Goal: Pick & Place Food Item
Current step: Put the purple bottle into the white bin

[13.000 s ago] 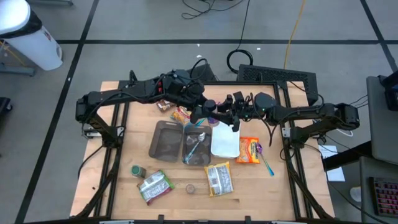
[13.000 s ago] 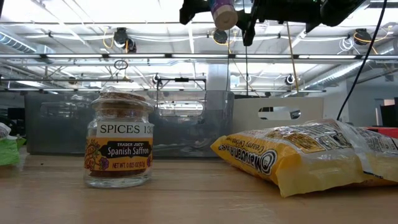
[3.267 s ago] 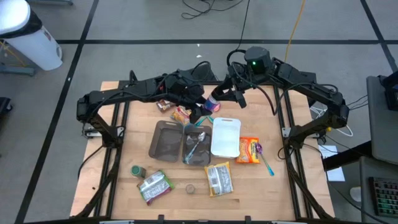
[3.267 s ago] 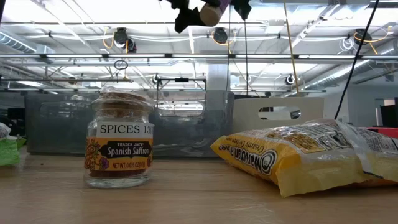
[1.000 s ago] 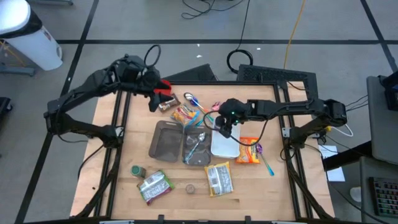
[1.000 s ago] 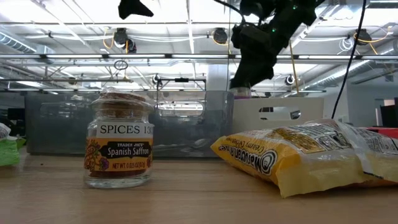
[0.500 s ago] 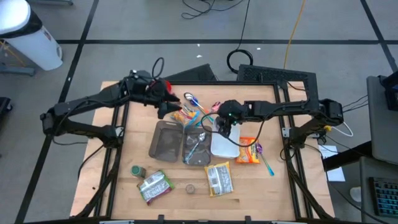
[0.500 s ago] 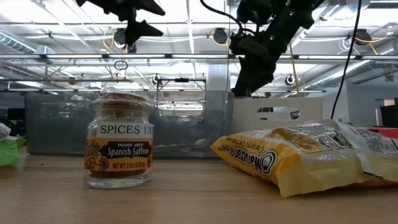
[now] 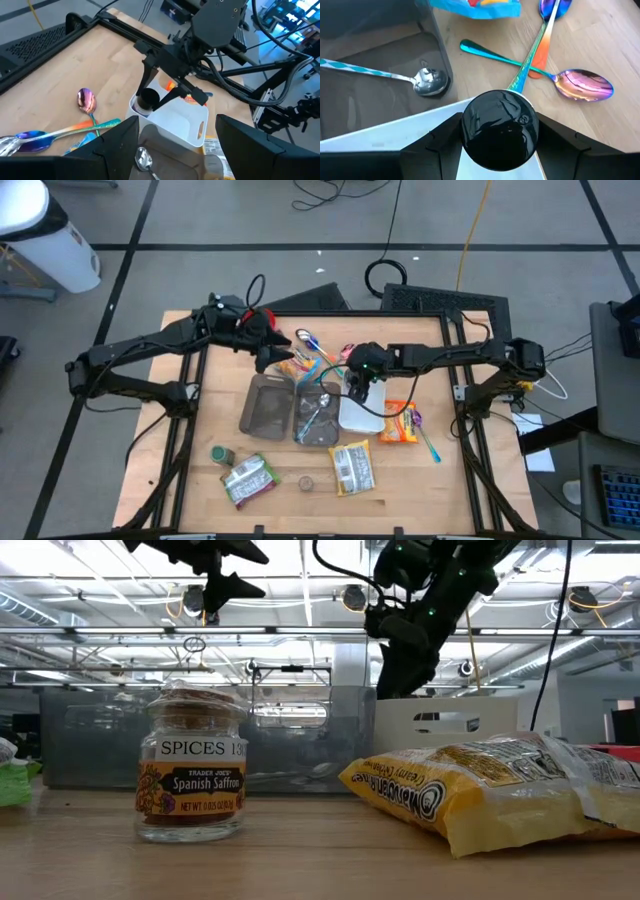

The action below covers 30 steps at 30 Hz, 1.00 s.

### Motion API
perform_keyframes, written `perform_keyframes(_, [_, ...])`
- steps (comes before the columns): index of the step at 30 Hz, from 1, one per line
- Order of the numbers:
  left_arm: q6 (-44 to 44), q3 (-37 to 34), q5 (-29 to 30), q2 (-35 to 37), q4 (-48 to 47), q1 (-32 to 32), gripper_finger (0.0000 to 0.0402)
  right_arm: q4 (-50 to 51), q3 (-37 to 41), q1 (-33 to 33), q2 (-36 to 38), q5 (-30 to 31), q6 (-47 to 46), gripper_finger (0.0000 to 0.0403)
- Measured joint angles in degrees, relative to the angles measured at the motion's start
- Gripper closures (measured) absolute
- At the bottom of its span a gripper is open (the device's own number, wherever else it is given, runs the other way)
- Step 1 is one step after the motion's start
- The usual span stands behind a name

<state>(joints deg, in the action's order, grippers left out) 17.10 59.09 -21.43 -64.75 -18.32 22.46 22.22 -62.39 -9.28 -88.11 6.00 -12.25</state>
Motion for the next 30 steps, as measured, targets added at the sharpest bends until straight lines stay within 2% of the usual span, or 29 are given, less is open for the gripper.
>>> perform_keyframes(12, [0.07,0.0,0.0,0.02,0.17,0.0,0.0128,-1.02,-0.01,-0.02,0.06,0.22,0.05,0.0204])
perform_keyframes(20, [0.56,0.0,-0.02,0.02,0.17,0.0,0.0128,-5.43,3.8,0.0,0.25,0.46,-2.44,0.0204])
perform_keyframes(30, [1.07,0.0,-0.04,0.02,0.17,0.0,0.0128,-7.3,4.24,0.02,0.19,1.47,-2.99,0.0204])
